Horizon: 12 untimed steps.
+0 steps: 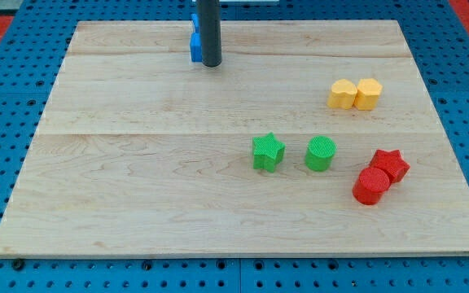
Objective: Slide the green circle along with the green star left and a bit down
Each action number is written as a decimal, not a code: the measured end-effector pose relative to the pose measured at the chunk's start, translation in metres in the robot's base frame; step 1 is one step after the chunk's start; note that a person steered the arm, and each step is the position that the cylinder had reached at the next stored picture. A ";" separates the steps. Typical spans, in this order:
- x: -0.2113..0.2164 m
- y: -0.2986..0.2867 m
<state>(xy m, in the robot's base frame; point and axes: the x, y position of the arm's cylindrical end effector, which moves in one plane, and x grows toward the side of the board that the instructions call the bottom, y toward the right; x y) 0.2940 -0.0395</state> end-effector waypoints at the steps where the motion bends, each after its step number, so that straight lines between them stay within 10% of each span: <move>1: 0.000 0.000; 8: 0.171 0.237; 12: 0.191 0.089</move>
<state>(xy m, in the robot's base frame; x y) 0.4855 0.0496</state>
